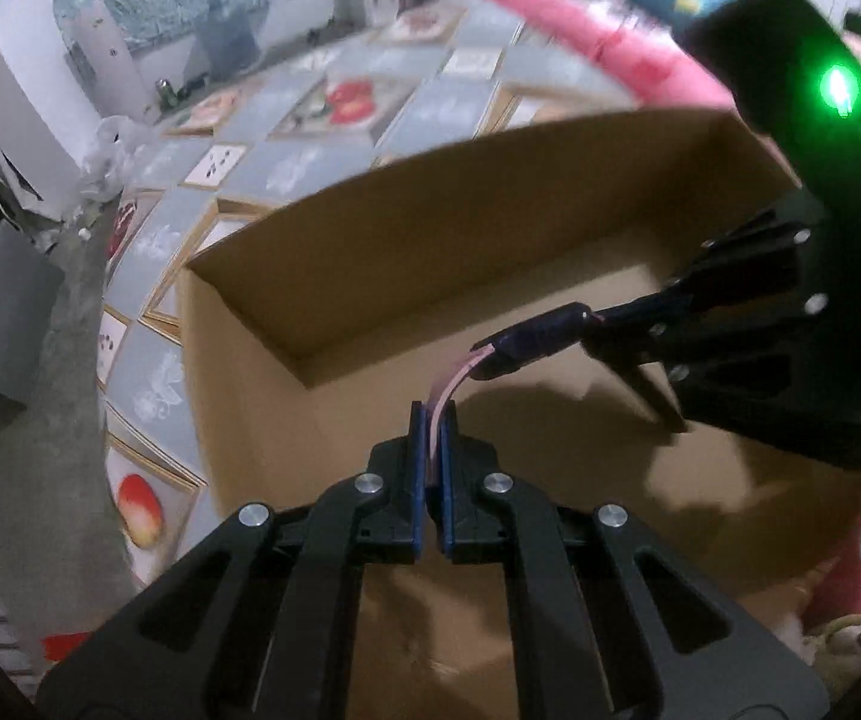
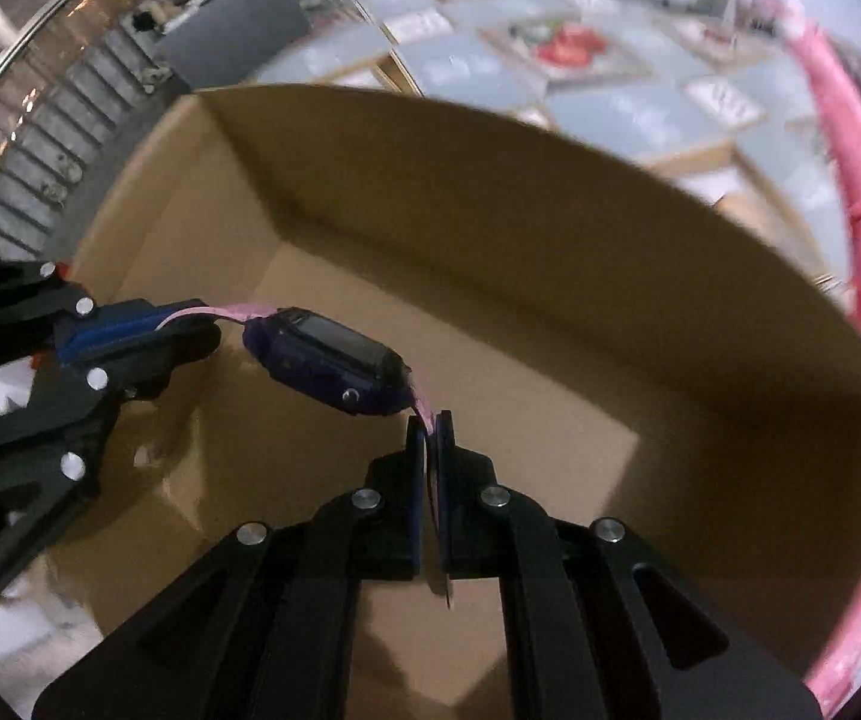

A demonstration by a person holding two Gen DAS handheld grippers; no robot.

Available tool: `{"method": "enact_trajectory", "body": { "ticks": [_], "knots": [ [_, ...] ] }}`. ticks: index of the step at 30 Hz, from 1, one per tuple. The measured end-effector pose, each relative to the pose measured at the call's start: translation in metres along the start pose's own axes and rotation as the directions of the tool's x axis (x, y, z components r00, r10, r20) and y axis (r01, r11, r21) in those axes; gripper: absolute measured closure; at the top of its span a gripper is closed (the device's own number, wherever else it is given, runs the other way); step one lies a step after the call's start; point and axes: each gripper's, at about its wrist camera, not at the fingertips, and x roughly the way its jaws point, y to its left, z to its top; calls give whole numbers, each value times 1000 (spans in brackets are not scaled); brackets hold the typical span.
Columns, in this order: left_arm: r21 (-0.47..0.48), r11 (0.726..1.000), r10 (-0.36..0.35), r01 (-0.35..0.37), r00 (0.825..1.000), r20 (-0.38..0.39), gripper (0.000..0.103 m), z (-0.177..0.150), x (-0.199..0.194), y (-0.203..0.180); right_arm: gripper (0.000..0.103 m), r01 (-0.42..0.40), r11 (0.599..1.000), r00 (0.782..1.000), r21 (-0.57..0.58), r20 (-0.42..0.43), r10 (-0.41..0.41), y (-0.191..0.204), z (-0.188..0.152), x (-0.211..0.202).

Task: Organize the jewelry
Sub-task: 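Lower the watch into the cardboard box and open the right gripper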

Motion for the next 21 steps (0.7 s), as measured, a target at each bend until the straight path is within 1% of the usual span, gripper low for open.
{"method": "enact_trajectory", "body": {
  "ticks": [2, 4, 5, 7, 8, 9, 10, 13, 15, 17, 19, 21],
  "knots": [
    [10, 1000, 17, -17, 998, -55, 99, 7, 18, 1, 98, 7, 1000, 1000, 13, -17, -7, -9, 13, 8],
    [22, 999, 42, -41, 996, -82, 97, 14, 25, 0, 96, 17, 1000, 1000, 24, -26, -16, -13, 21, 14],
    [21, 999, 52, -50, 995, -87, 94, 17, 27, 0, 96, 30, 999, 999, 33, -24, -29, -15, 24, 14],
    [28, 996, 82, -80, 994, -74, 92, 22, 25, -1, 92, 42, 998, 999, 44, -18, -42, -18, 28, 16],
    [30, 994, 104, -103, 993, -57, 88, 24, 22, -2, 91, 37, 998, 999, 54, -11, -37, -20, 30, 16],
    [29, 993, 112, -110, 993, -46, 84, 26, 20, -2, 86, 39, 997, 999, 62, -9, -39, -21, 30, 15],
    [25, 993, 113, -112, 993, -40, 82, 29, 19, -1, 79, 46, 997, 999, 69, -3, -45, -24, 31, 14],
    [14, 991, 135, -135, 991, -15, 80, 34, 16, 2, 70, 82, 995, 996, 62, 34, -84, -21, 29, 8],
    [15, 989, 145, -145, 989, 11, 73, 36, 10, 1, 68, 83, 994, 995, 70, 42, -86, -21, 27, 6],
    [18, 987, 160, -161, 986, 36, 72, 38, 6, 0, 68, 86, 994, 995, 70, 50, -89, -29, 33, 5],
    [18, 986, 164, -165, 985, 54, 69, 39, 1, 0, 67, 98, 993, 993, 66, 59, -102, -30, 31, 3],
    [13, 983, 181, -183, 980, 84, 63, 39, -6, 0, 67, 108, 991, 991, 74, 70, -113, -31, 27, -1]
  ]
}}
